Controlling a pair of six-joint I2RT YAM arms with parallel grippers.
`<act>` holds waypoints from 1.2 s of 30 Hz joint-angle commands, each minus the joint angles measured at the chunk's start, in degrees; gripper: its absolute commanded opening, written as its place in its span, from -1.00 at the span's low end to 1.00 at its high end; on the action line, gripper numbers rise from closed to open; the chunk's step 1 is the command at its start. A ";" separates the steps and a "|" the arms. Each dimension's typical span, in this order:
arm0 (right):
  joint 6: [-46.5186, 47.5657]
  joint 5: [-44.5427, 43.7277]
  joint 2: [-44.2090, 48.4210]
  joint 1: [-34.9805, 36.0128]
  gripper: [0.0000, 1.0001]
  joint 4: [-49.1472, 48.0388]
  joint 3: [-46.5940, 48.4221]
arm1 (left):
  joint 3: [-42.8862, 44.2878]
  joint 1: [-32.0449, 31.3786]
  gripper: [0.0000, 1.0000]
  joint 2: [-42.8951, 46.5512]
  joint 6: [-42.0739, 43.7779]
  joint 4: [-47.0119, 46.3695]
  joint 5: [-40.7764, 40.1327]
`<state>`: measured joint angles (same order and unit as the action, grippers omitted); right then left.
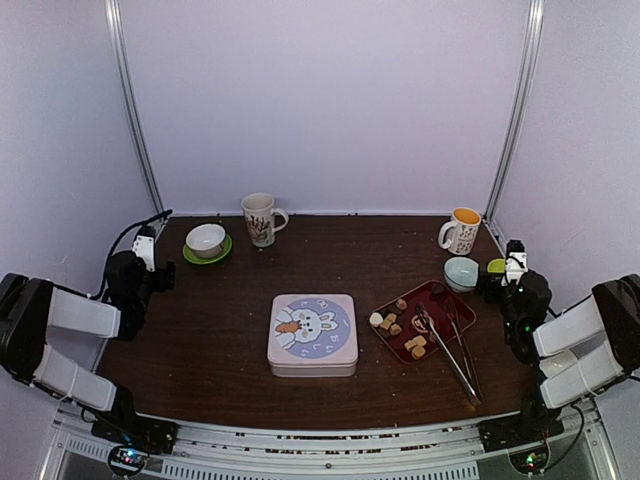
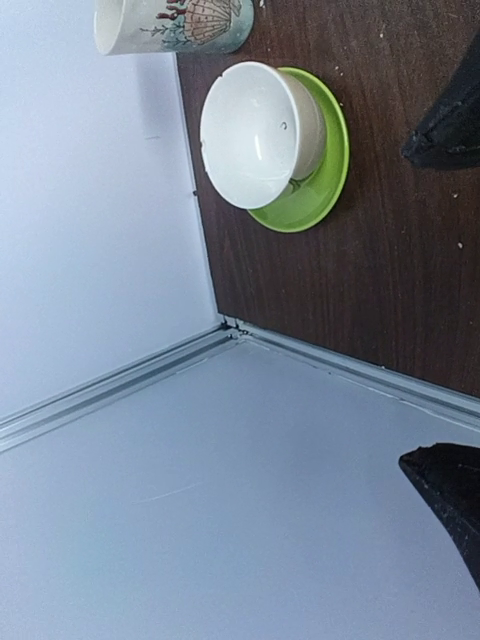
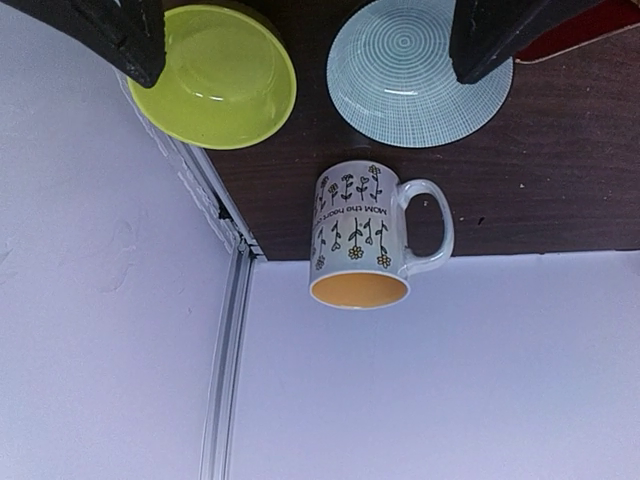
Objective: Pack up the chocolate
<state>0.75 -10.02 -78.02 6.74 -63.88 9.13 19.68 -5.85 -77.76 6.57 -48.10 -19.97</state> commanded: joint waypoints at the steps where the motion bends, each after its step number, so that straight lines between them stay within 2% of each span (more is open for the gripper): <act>1: 0.40 0.44 0.11 -0.37 1.00 -1.57 3.67 | -1.06 1.40 0.96 -0.23 -0.01 -8.04 3.80; 4: -0.63 -0.98 0.54 -0.41 1.00 1.12 4.50 | -0.60 1.77 0.96 -0.35 -0.13 -7.29 4.53; 7: -0.34 -1.03 0.09 -0.41 1.00 -0.41 4.26 | -0.88 3.00 0.96 -0.71 -1.18 -7.49 5.94; 10: -0.33 -1.05 0.16 -0.45 1.00 -0.33 4.15 | -3.04 6.04 0.96 -4.70 -2.02 -17.01 12.87; 11: -0.32 -1.05 0.15 -0.47 1.00 -0.37 4.16 | -2.47 6.15 0.96 -3.38 -2.56 -11.45 13.09; 18: -0.40 -0.96 0.23 -0.47 1.00 0.05 4.34 | -1.30 6.29 0.96 -3.71 -4.08 -10.68 10.17; 36: -0.40 -0.95 0.19 -0.50 1.00 0.03 4.40 | -1.27 6.29 0.96 -4.06 -3.94 -11.28 10.47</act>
<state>0.69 -10.28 -78.00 6.66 -63.66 12.88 17.89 0.08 -81.45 3.29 -56.10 -10.17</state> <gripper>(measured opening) 0.999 0.978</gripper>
